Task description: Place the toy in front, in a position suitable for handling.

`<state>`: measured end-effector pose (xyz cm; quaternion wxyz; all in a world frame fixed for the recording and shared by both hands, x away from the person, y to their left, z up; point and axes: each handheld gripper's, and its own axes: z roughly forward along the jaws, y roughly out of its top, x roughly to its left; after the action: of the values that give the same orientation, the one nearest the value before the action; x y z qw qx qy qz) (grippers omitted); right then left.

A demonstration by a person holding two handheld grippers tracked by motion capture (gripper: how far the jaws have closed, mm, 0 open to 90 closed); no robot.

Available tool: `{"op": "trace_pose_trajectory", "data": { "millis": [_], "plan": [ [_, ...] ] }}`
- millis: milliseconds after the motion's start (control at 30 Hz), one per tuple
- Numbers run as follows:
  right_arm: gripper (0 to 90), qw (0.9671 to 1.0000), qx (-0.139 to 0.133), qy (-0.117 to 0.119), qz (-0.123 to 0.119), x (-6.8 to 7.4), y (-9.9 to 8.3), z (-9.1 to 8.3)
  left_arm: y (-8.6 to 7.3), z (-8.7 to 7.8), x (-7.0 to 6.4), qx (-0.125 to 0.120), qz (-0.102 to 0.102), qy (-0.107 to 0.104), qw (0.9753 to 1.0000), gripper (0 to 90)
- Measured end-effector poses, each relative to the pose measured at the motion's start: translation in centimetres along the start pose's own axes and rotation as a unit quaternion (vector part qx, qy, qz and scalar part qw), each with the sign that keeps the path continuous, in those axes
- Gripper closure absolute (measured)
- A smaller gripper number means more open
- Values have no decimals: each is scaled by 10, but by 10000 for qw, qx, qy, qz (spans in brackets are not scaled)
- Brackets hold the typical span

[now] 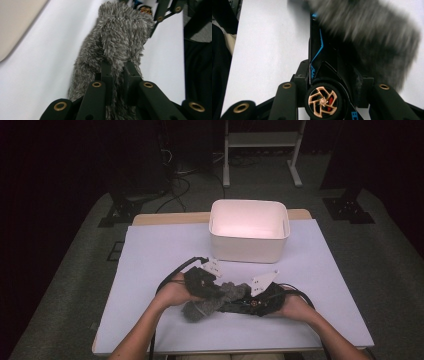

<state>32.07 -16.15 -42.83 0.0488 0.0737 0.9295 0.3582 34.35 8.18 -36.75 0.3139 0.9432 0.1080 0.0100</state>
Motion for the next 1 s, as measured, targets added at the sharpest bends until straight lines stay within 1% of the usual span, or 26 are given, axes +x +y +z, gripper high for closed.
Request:
{"op": "trace_pose_trajectory", "data": {
  "millis": [33, 67, 133, 200, 233, 300, 333, 400, 433, 467, 567, 600, 667, 700, 733, 800, 867, 933, 1000],
  "plan": [
    [564, 10000, -15, -7, -60, -1, -1, -1, -3, -4, 2, 24, -47, 105, 9999, 822],
    [564, 10000, 3, -7, -22, -1, -3, -3, -4, -6, 4, 43, -76, 147, 9999, 822],
    [563, 10000, 13, -64, -36, -3, -5, -7, -6, -10, 5, -35, -115, 139, 9998, 821],
    [563, 9999, 11, -97, -21, -4, -8, -9, -4, -11, 6, -110, -79, 79, 9999, 819],
    [561, 9999, 21, -103, -13, -4, -9, -9, -2, -9, 4, -182, -87, 35, 9998, 818],
    [555, 9999, 34, -147, -53, -3, -9, -8, 3, -3, 2, -217, -33, -74, 9997, 814],
    [535, 9999, 24, -131, 1, -2, -9, -8, 6, 1, 0, -213, -15, -124, 9997, 814],
    [504, 9999, 1, -24, 150, 0, -8, -10, 10, 11, -3, -100, 60, -233, 9997, 812],
    [489, 9999, -11, 0, 131, 1, -8, -11, 11, 15, -5, -68, 76, -291, 9995, 811],
    [469, 9998, -19, 60, 191, 3, -8, -12, 12, 17, -7, -92, 67, -351, 9993, 810],
    [407, 9988, -59, 258, 421, 2, -9, -15, 13, 17, -10, -36, 116, -402, 9991, 808],
    [386, 9980, -62, 352, 528, 2, -10, -16, 12, 16, -11, -9, 141, -438, 9989, 809],
    [341, 9969, -104, 443, 639, 2, -12, -18, 10, 17, -14, 13, 152, -568, 9983, 807],
    [317, 9962, -86, 489, 715, 2, -12, -18, 9, 17, -16, 7, 170, -597, 9981, 805],
    [292, 9960, -36, 471, 764, 3, -13, -19, 8, 17, -17, 7, 191, -613, 9979, 804],
    [281, 9959, -15, 446, 790, 5, -15, -19, 7, 18, -19, -22, 192, -611, 9979, 805],
    [251, 9959, 18, 363, 829, 6, -18, -18, 5, 19, -22, 13, 243, -704, 9972, 804],
    [212, 9947, 84, 449, 921, 7, -21, -16, 4, 21, -26, 57, 264, -804, 9964, 803],
    [184, 9945, 182, 472, 920, 10, -23, -11, 3, 24, -29, 92, 323, -877, 9956, 802]
  ]
}}
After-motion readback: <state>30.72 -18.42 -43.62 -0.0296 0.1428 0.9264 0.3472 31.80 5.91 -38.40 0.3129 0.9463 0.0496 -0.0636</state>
